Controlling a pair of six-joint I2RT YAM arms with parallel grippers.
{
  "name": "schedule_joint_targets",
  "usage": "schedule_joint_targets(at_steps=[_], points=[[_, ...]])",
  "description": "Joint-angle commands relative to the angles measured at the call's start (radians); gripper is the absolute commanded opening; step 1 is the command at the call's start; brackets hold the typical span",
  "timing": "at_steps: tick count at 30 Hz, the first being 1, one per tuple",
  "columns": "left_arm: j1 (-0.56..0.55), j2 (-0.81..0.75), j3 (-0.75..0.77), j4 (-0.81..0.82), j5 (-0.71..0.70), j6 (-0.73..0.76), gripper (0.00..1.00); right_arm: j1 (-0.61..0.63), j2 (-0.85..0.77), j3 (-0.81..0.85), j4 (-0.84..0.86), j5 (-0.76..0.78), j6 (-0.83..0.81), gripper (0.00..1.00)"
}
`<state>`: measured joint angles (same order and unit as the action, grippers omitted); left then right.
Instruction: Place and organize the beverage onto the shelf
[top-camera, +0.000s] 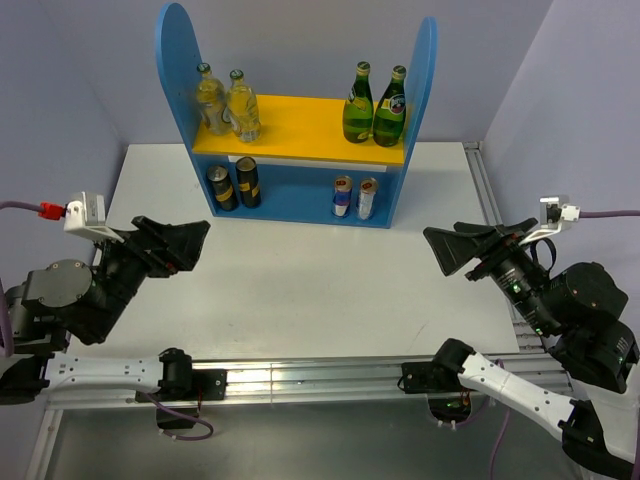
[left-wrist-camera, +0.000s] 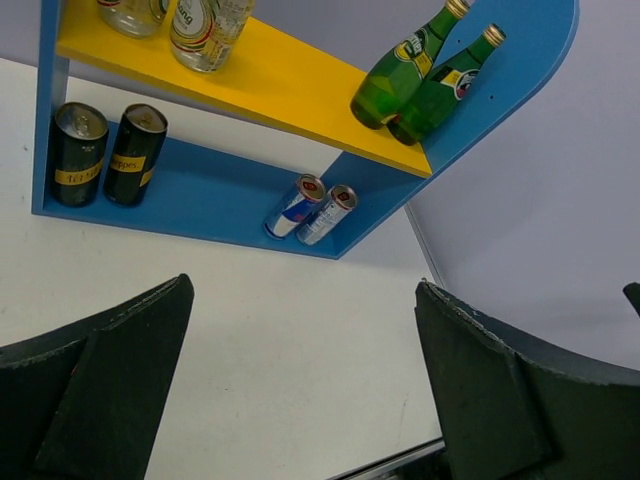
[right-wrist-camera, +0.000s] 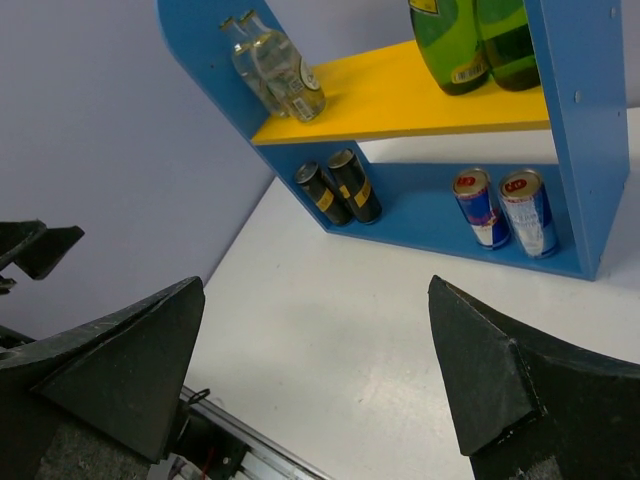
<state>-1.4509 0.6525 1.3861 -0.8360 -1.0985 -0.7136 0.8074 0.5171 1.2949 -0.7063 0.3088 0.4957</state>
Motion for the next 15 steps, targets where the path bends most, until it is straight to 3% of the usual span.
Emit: schedule_joint_targets(at_steps=[1,15], points=[[-0.003,0.033,0.034,0.005,-0.044,0.046,0.99,0.007,0.021,-0.005,0.001,-0.005,-0.020,1.00],[-0.003,0.065,0.044,-0.034,-0.107,0.022,0.99,0.007,0.006,-0.025,0.008,0.015,-0.032,1.00]])
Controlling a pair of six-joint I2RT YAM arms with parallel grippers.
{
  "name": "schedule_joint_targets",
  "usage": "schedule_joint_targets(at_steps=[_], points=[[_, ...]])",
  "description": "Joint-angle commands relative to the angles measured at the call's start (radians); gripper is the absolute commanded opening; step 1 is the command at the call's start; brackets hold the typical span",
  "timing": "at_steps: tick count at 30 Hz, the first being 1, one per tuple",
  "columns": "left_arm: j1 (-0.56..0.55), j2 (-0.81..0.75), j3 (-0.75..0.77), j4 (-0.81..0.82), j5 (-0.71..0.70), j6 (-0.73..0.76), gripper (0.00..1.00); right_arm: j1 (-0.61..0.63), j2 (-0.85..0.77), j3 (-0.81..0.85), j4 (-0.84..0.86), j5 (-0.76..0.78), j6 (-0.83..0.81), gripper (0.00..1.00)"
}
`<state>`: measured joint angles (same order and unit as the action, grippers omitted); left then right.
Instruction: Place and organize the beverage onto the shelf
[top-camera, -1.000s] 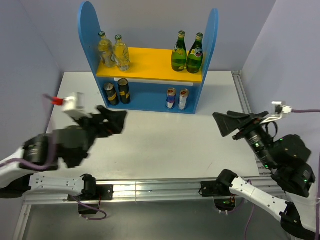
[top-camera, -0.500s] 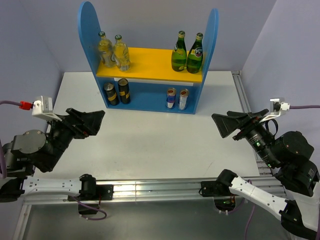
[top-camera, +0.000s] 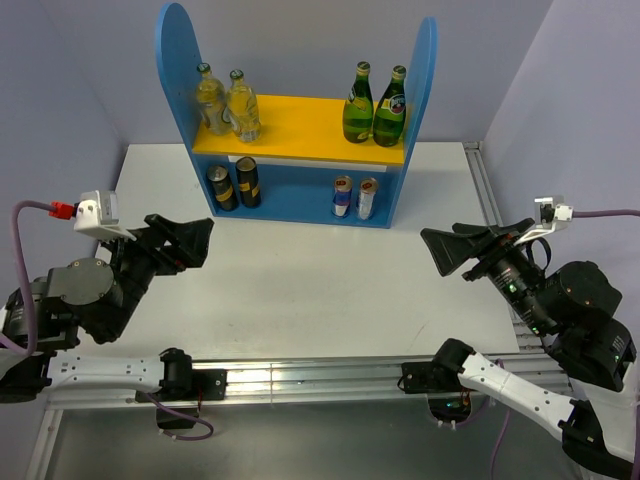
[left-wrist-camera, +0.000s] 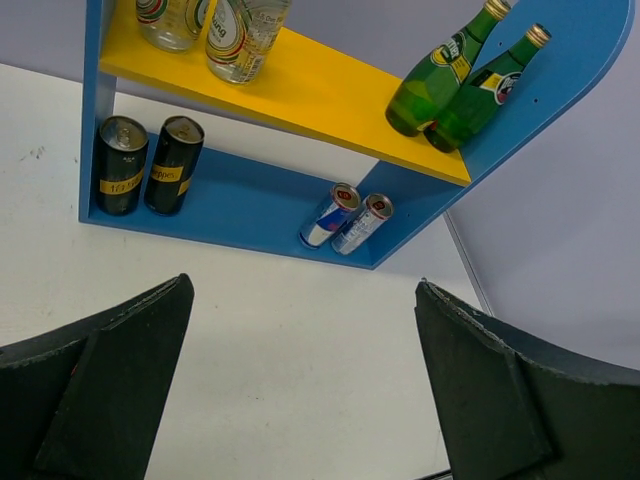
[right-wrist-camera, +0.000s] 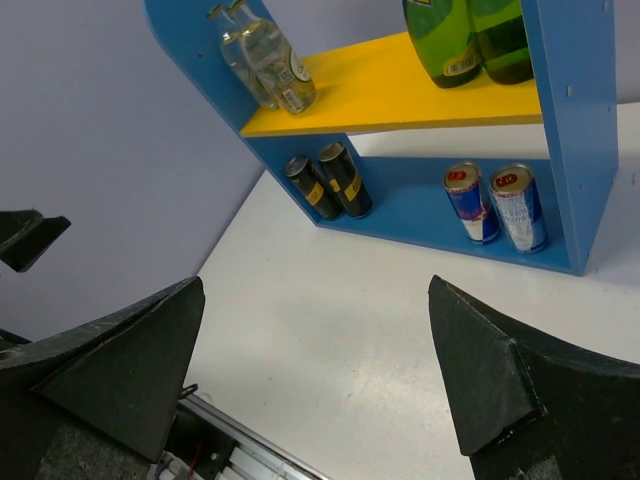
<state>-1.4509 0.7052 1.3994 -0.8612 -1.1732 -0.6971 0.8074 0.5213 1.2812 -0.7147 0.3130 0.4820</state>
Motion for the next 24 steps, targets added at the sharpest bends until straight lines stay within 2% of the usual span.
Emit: schedule_joint_targets(at_steps=[1,13,21,24], points=[[-0.003,0.016,0.032,-0.010,-0.039,0.004,0.99,0.007,0.000,-0.013,0.018,0.012,-0.019,1.00],[-0.003,0.037,0.032,-0.001,-0.075,0.019,0.99,0.007,0.005,-0.019,0.017,0.029,-0.034,1.00],[-0.003,0.030,0.003,0.065,-0.069,0.088,0.99,0.007,0.000,-0.031,0.023,0.037,-0.036,1.00],[-0.003,0.053,-0.002,0.065,-0.120,0.082,1.00,0.007,0.002,-0.037,0.027,0.040,-0.037,1.00]])
